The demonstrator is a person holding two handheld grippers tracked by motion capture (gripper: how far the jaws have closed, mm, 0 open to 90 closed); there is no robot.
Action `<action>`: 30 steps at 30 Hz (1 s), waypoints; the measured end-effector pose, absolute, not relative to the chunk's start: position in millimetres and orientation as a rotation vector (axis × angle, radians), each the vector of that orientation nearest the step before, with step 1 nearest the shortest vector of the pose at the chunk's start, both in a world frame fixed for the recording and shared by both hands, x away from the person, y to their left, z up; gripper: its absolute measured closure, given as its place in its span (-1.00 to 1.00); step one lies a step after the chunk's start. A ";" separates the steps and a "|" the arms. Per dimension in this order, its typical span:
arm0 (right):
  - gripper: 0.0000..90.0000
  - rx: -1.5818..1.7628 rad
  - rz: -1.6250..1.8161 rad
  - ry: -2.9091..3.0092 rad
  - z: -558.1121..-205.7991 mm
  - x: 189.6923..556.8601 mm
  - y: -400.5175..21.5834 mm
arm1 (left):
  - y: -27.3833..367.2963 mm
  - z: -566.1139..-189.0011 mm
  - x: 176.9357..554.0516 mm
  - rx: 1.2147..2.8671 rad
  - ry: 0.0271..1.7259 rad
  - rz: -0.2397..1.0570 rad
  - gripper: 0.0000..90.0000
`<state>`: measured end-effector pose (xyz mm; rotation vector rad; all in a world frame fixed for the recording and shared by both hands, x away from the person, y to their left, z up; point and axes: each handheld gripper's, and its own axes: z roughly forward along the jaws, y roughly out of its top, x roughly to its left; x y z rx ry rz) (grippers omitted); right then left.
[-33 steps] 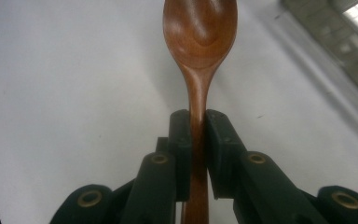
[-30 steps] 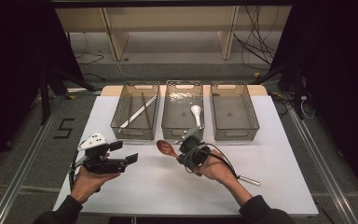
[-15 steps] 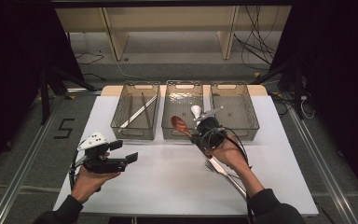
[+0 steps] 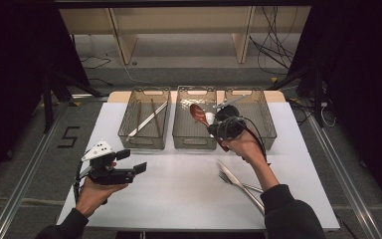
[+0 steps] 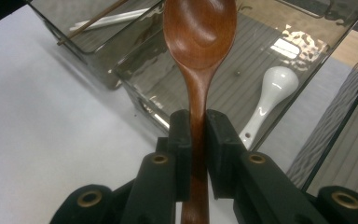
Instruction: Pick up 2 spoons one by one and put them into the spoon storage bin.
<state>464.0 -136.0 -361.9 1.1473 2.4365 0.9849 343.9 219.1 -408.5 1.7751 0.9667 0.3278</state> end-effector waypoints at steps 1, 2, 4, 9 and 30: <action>0.82 1.152 0.985 2.434 -361.4 465.5 -135.7 | 219.2 -408.4 343.9 1.775 0.966 0.329 -0.65; 0.82 1.156 0.985 2.432 -361.2 467.0 -135.5 | 219.2 -408.4 343.9 1.775 0.967 0.328 -0.65; 0.82 1.163 0.984 2.427 -360.7 470.0 -135.3 | 219.2 -408.5 343.9 1.775 0.967 0.329 -0.65; 0.82 1.185 0.981 2.410 -358.3 478.4 -133.7 | 219.0 -408.5 343.9 1.775 0.966 0.330 -0.65; 0.82 1.320 0.943 2.344 -359.1 520.1 -117.8 | 219.1 -407.9 343.7 1.769 0.956 0.335 -0.65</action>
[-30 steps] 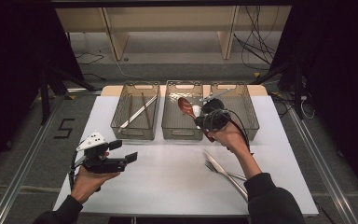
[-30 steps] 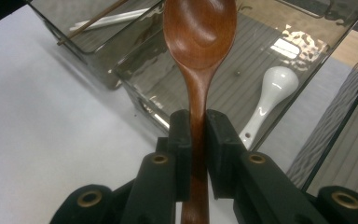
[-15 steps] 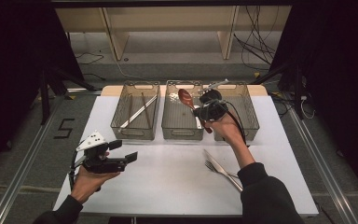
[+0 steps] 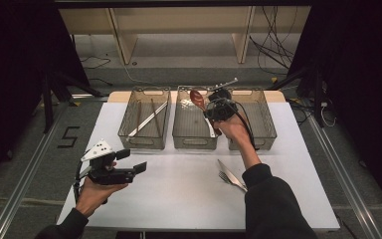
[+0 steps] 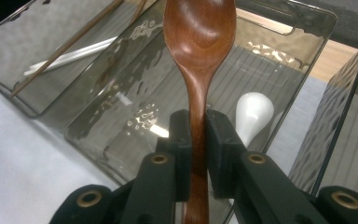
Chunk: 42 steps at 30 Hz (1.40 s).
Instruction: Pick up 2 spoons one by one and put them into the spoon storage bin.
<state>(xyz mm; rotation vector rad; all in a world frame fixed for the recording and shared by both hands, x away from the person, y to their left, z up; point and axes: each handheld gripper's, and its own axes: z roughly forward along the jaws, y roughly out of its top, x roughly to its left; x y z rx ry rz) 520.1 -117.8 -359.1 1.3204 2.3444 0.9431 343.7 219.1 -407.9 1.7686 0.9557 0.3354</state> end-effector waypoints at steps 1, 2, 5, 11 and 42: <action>0.82 1.325 0.942 2.340 -359.2 521.8 -117.4 | 219.2 -407.9 343.7 1.770 0.955 0.336 -0.65; 0.82 1.335 0.943 2.336 -359.1 523.4 -116.9 | 219.3 -408.0 343.7 1.770 0.955 0.335 -0.65; 0.82 1.344 0.942 2.323 -359.2 526.9 -115.5 | 219.2 -408.0 343.6 1.770 0.954 0.336 -0.65; 0.82 1.353 0.941 2.317 -358.7 530.2 -112.3 | 219.1 -407.7 343.4 1.770 0.953 0.336 -0.65; 0.80 1.413 0.906 2.312 -373.7 545.2 -101.0 | 217.4 -407.4 342.7 1.769 0.941 0.335 -0.65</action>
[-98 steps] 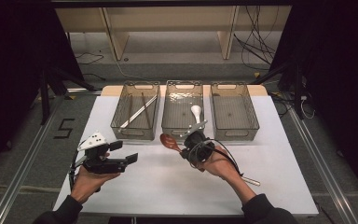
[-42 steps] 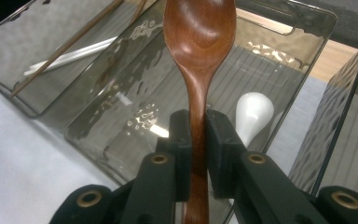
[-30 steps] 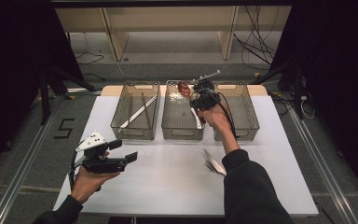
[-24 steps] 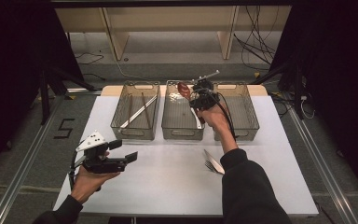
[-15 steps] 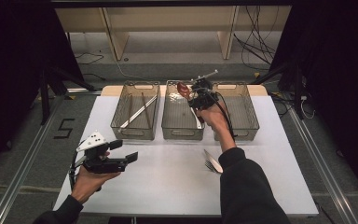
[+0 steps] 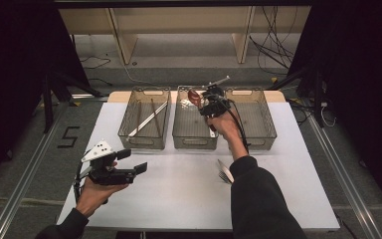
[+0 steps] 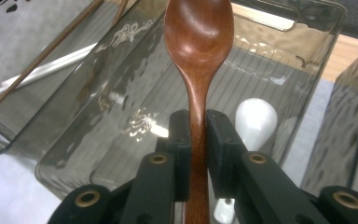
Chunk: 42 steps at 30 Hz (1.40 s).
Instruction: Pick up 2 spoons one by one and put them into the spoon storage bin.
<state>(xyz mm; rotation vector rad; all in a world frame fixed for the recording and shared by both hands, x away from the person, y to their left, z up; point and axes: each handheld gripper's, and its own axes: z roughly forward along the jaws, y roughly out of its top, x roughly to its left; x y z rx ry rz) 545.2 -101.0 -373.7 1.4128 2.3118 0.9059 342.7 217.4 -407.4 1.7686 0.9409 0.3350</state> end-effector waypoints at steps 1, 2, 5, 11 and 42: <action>0.79 1.415 0.910 2.310 -375.0 546.1 -99.9 | 217.2 -407.3 342.5 1.769 0.940 0.335 -0.65; 0.74 1.418 0.912 2.300 -376.1 546.9 -99.0 | 217.0 -407.2 342.3 1.767 0.939 0.336 -0.65; 0.41 1.435 0.940 2.308 -376.5 546.9 -96.9 | 217.5 -407.3 342.5 1.766 0.940 0.334 -0.65; 0.15 1.420 0.976 2.311 -367.4 539.6 -103.0 | 218.2 -407.1 342.5 1.768 0.940 0.336 -0.65; -0.29 1.166 1.096 2.502 -374.6 420.9 -164.6 | 218.1 -405.9 342.2 1.760 0.931 0.343 -0.65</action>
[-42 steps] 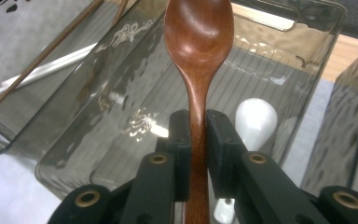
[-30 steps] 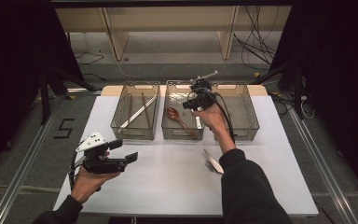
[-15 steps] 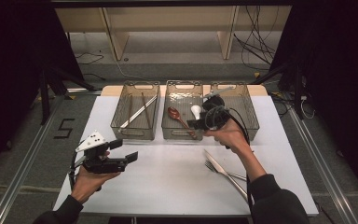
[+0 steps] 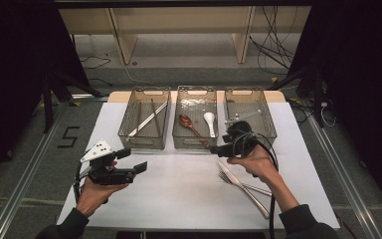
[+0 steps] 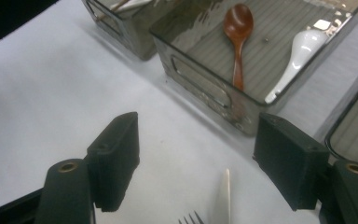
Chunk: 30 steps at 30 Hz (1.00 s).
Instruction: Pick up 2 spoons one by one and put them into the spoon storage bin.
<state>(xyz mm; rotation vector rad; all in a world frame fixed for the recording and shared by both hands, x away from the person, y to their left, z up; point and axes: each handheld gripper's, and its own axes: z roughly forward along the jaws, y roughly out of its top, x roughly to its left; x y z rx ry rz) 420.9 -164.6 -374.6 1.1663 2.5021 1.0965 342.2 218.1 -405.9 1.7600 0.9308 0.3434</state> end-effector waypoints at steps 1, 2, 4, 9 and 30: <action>-0.30 1.165 1.091 2.503 -375.2 419.5 -165.9 | 218.2 -406.1 342.2 1.761 0.932 0.344 -0.65; -0.30 1.171 1.094 2.501 -376.0 418.3 -167.4 | 218.3 -406.1 342.2 1.761 0.931 0.343 -0.65; -0.30 1.175 1.088 2.504 -378.0 416.5 -169.9 | 218.4 -405.9 342.1 1.759 0.930 0.344 -0.65; -0.32 1.182 1.078 2.512 -381.9 412.0 -173.0 | 217.9 -405.9 342.1 1.762 0.929 0.344 -0.65; -0.34 1.190 1.049 2.550 -393.8 392.6 -184.4 | 215.0 -404.7 343.4 1.765 0.934 0.348 -0.65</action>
